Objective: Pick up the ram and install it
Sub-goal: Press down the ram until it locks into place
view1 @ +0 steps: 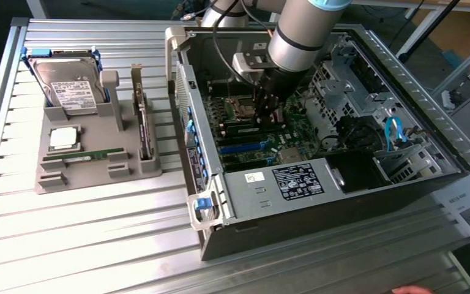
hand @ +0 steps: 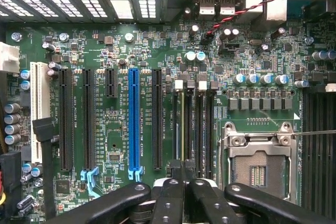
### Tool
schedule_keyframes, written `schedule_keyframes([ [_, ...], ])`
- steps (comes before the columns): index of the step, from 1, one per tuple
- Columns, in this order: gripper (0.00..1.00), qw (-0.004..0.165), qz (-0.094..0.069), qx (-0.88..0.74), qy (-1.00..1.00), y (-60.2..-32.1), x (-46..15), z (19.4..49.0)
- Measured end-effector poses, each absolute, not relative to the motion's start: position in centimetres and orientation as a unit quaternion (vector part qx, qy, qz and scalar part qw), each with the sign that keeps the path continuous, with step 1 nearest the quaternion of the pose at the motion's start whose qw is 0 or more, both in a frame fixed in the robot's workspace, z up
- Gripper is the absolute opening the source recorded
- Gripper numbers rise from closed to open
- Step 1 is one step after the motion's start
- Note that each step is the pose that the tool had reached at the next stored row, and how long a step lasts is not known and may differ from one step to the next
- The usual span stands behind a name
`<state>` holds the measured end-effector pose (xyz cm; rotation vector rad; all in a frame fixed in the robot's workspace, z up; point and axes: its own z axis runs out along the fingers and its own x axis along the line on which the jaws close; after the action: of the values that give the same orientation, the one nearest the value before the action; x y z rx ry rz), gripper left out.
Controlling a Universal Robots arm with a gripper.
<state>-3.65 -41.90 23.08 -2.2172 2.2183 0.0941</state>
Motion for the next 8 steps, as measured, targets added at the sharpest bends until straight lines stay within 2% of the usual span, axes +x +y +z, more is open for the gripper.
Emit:
schedule_keyframes([
  [8,0.10,0.002,0.030,-0.707,0.707,-42.00,-3.65,22.99],
])
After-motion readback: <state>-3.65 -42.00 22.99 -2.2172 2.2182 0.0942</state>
